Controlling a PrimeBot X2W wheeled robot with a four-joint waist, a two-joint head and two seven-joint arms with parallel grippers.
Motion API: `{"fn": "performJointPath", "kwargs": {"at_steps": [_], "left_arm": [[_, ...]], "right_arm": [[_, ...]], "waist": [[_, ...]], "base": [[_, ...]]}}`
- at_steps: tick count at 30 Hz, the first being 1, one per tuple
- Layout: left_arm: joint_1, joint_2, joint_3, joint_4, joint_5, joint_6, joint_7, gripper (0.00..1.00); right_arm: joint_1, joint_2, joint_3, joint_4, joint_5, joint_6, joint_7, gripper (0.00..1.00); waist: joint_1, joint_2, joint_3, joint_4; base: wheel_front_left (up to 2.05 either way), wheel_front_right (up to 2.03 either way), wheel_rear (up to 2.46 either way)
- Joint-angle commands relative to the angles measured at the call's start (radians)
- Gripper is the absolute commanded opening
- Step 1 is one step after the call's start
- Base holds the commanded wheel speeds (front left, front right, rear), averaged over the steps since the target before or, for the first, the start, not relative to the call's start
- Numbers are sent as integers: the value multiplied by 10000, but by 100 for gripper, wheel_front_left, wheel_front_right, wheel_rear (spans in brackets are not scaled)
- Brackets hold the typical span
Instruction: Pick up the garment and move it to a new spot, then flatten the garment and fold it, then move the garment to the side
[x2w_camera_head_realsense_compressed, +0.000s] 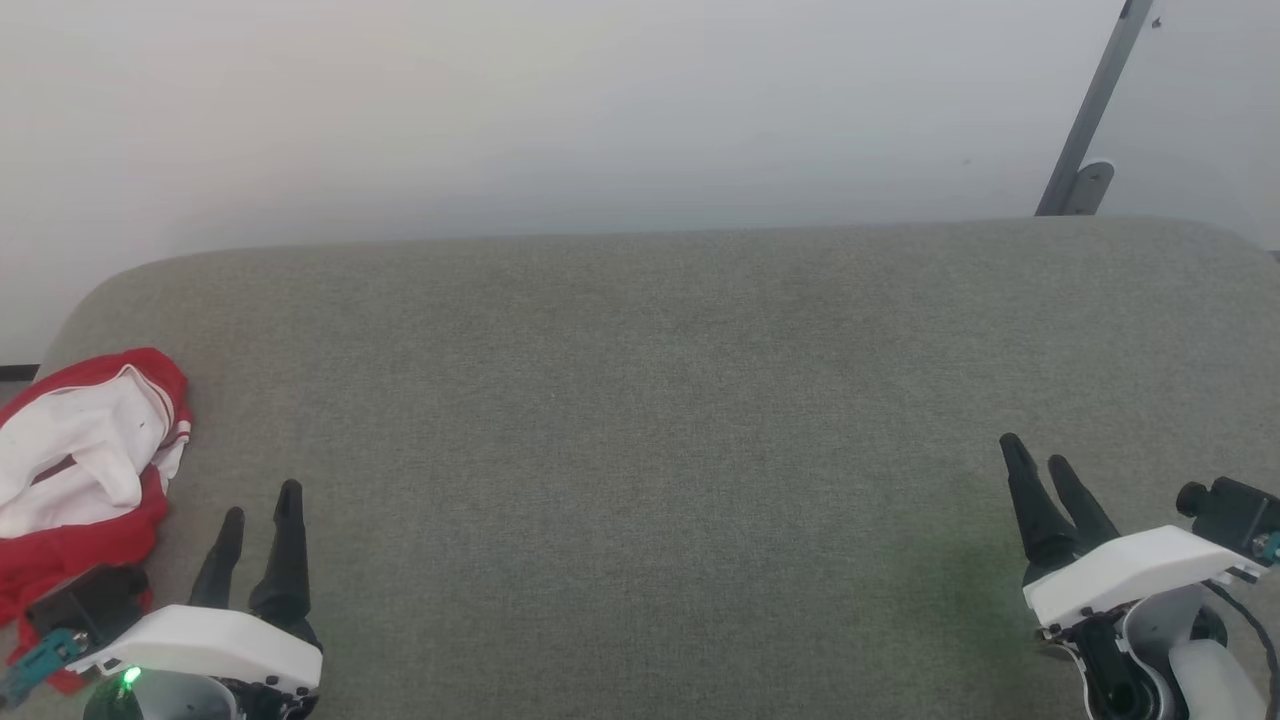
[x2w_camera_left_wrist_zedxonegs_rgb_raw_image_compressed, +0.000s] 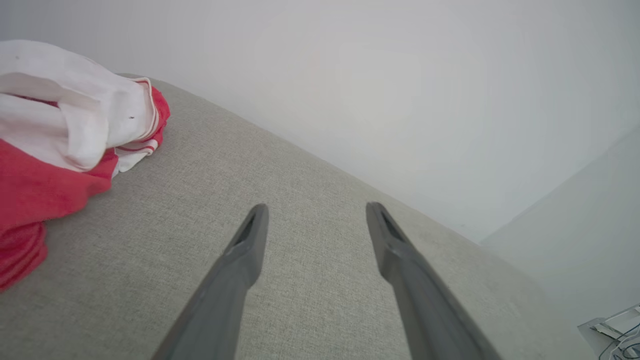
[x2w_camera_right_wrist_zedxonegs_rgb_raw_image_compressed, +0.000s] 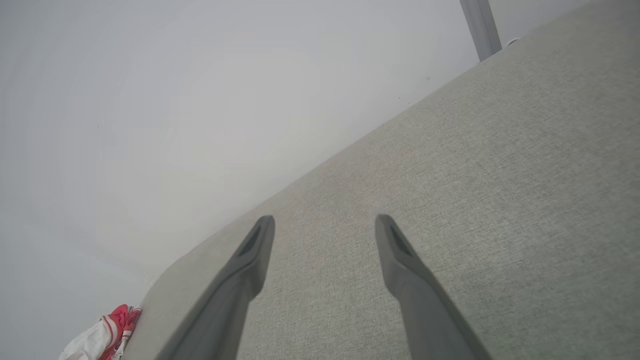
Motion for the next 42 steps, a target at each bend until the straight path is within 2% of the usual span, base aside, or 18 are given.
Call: {"fn": "performJointPath", "kwargs": {"at_steps": [1,22,42], "left_arm": [[-118,98,66,-128,340,-35,-109,100],[176,4,365,-232,2357,-321,-625,100],[224,176,282,-202,3705,-536,-1035,100]], "right_arm": [[-185,-76,26,-109,-294,4,-125,100],[-11,-183,88,-244,-2030,5,-525,100],[-27,-319,153,-293,-3360,6,-832,100]], "waist": [[0,0,0,-5],[0,0,-38,-50],[0,0,-48,-117]], "base": [[0,0,0],[0,0,0],[0,0,0]]}}
